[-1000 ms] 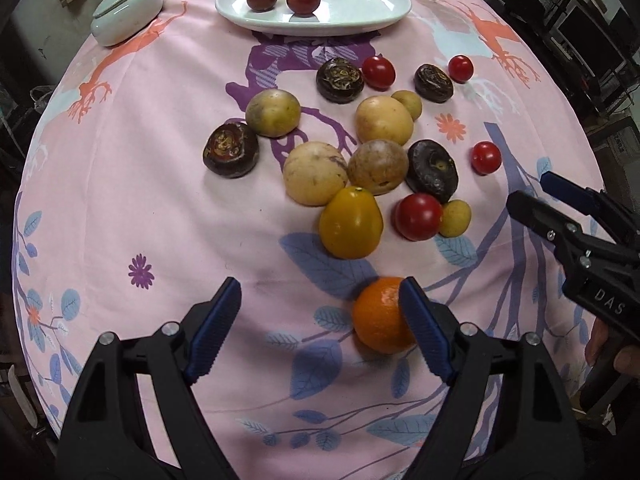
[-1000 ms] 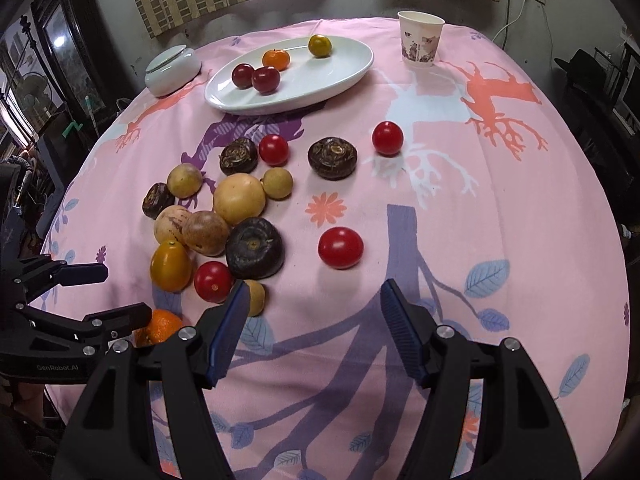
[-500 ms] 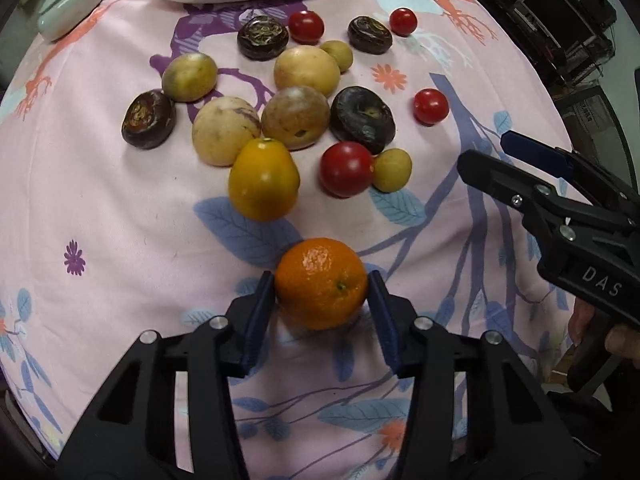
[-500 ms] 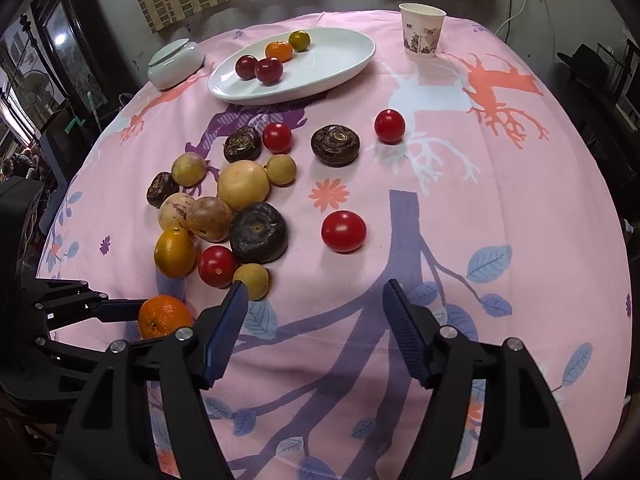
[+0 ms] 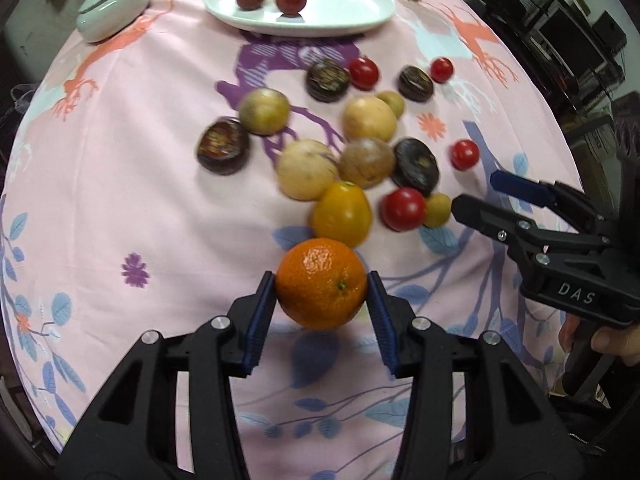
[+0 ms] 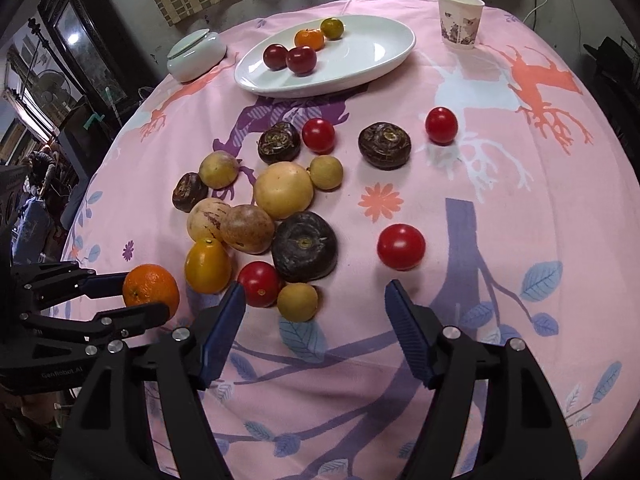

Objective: Organize fruits
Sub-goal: 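Grasp an orange with the left tool while the right tool grasps a dark mangosteen, then place the orange on the plate with the left tool while the right tool places the mangosteen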

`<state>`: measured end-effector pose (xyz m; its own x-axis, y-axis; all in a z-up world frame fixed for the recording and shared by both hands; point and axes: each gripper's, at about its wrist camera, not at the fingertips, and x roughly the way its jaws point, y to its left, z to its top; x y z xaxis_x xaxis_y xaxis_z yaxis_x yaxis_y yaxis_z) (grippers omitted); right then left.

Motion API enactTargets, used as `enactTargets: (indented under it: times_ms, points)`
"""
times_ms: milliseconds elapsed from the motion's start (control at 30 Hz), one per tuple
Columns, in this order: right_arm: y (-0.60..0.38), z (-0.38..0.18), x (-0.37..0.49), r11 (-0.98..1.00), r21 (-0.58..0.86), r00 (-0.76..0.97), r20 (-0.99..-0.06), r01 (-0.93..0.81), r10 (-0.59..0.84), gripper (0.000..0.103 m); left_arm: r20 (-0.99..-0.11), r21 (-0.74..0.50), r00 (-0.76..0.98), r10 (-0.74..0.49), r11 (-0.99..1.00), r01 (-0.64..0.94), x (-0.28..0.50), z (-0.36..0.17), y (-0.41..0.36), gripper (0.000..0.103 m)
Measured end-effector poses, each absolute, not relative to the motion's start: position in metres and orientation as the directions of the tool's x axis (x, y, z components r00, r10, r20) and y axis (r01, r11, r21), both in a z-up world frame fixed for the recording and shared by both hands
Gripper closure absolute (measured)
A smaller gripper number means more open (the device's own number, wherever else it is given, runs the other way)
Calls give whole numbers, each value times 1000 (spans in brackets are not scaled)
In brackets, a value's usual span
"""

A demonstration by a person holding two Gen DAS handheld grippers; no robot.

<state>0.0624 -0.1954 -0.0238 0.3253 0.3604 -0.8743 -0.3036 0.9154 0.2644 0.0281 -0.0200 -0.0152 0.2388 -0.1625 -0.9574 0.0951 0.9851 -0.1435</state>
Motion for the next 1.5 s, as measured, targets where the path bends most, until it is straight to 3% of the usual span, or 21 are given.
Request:
enactTargets:
  times_ms: [367, 567, 667, 733, 1300, 1500]
  points:
    - [-168, -37, 88, 926, 237, 294, -899, -294, 323, 31, -952, -148, 263, -155, 988, 46, 41, -15, 5, 57]
    - [-160, -54, 99, 945, 182, 261, -931, -273, 254, 47, -952, -156, 263, -157, 987, 26, 45, -20, 6, 57]
    - [-151, -55, 98, 946, 112, 275, -941, -305, 200, 48, -951, -157, 267, -157, 987, 20, 46, -20, 6, 57]
    - [-150, -54, 97, 945, 112, 279, -939, -308, 203, 58, -949, -158, 272, -157, 987, 18, 46, -19, 6, 57]
    - [-187, 6, 100, 948, 185, 416, -865, -259, 283, 58, -928, -160, 344, -143, 987, -21, 48, 8, 17, 57]
    - [-172, 27, 113, 943, 139, 498, -820, -302, 281, 58, -918, -138, 376, -123, 990, -15, 69, 16, 21, 57]
